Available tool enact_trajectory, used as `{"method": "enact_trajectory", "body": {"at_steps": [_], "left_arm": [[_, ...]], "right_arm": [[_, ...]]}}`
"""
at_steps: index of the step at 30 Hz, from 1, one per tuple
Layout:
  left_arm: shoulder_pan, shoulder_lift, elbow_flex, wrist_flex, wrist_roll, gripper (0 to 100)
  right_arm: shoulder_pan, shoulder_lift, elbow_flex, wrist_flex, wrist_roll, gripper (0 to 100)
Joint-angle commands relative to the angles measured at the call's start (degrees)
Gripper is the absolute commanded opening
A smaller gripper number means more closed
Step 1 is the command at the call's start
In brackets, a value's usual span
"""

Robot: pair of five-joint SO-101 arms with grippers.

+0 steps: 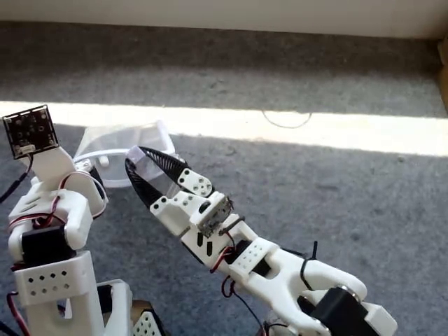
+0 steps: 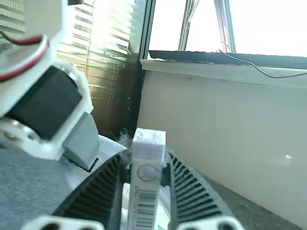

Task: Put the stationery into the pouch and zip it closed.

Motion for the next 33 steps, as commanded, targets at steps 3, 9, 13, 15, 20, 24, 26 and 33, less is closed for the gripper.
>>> {"method": "enact_trajectory", "body": {"at_steps": [3,9,13,15,20,24,26,33], "left_arm": [[0.66,-1.1,-0.75,-1.14,-0.26,1],[0.66,-1.1,-0.75,-1.14,-0.26,1],[0.66,-1.1,-0.75,-1.14,-0.26,1],[0.66,-1.1,-0.75,-1.14,-0.26,1],[0.66,-1.01,-0.75,-1.23,-0.26,1],[0.66,-0.92,-0.75,-1.23,-0.26,1],[0.66,-0.92,-0.75,-1.32,-0.26,1],[0.66,-0.84,-0.75,-1.32,-0.26,1]], "right_arm": [[-0.4,3.65,-2.59,-6.29,5.36,0.5],[-0.4,3.91,-2.42,-6.2,5.8,0.5],[-0.4,3.91,-2.15,-6.02,5.89,0.7],[-0.4,3.91,-2.15,-5.93,5.89,0.7],[-0.4,3.91,-2.15,-5.85,5.89,8.9],[-0.4,3.91,-2.15,-3.12,5.89,12.4],[-0.4,3.91,-2.24,-2.07,5.89,12.4],[-0.4,3.82,-2.15,-2.07,5.89,12.4]]}}
